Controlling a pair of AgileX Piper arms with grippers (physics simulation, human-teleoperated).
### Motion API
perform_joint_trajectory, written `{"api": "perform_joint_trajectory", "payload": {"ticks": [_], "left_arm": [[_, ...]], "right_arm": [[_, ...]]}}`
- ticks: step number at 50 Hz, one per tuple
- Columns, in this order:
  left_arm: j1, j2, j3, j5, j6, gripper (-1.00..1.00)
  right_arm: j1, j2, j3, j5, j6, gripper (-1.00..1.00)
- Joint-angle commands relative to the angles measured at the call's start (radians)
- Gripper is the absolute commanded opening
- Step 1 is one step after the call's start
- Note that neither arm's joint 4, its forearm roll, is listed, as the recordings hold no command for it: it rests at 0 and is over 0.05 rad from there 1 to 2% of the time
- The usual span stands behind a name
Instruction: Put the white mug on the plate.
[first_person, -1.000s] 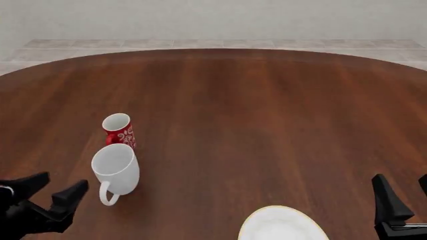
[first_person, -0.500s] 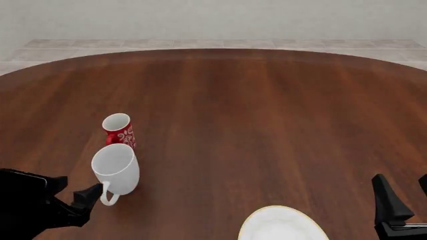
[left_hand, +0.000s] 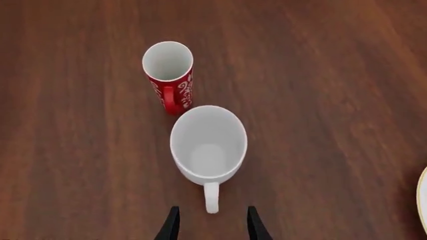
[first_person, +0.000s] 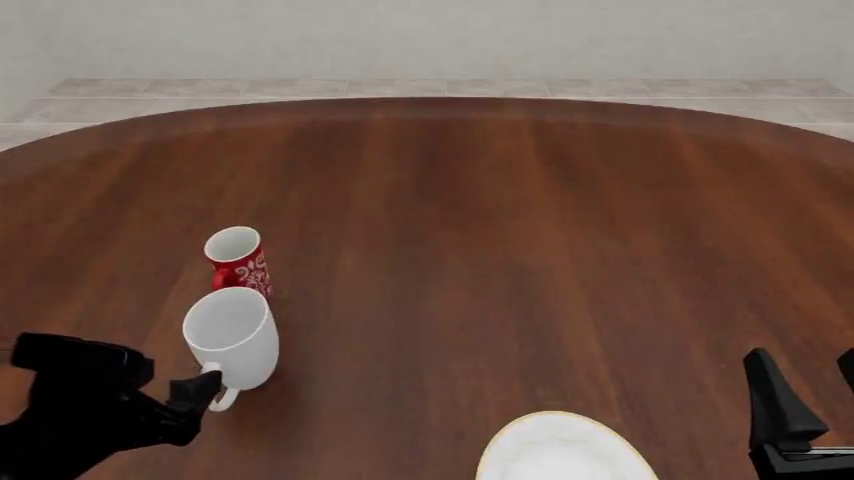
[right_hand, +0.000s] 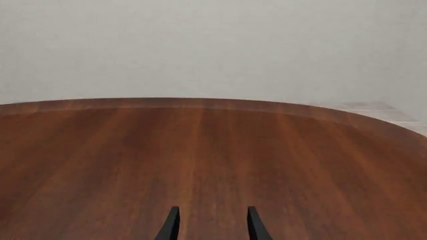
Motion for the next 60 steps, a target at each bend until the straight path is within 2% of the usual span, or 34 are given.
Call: {"api": "perform_joint_trajectory", "payload": {"ticks": [1, 14, 18, 25, 46, 49, 60], "left_arm": [[0.003, 0.074, 0.006, -0.047, -0.016, 1.0], [0.008, 0.123, 0.007, -0.084, -0.019, 1.0], [-0.002, 0.141, 0.015, -0.104, -0.04, 1.0], [0.014, 0.172, 0.011, -0.129, -0.025, 1.0], [-0.014, 0.296, 0.022, -0.205, -0.084, 1.0], [-0.032, 0.323, 0.027, -0.223, -0.116, 1.0], [-0.045, 0.368, 0.035, -0.255, -0.114, 1.0]], "right_arm": [[-0.002, -0.002, 0.001, 0.0, 0.001, 1.0], [-0.002, -0.002, 0.001, 0.0, 0.002, 1.0], [-0.002, -0.002, 0.001, 0.0, 0.001, 1.0], [-0.002, -0.001, 0.001, 0.0, 0.001, 1.0], [-0.002, -0.002, 0.001, 0.0, 0.002, 1.0], [-0.002, -0.002, 0.001, 0.0, 0.001, 1.0], [-0.002, -0.002, 0.001, 0.0, 0.001, 1.0]]}}
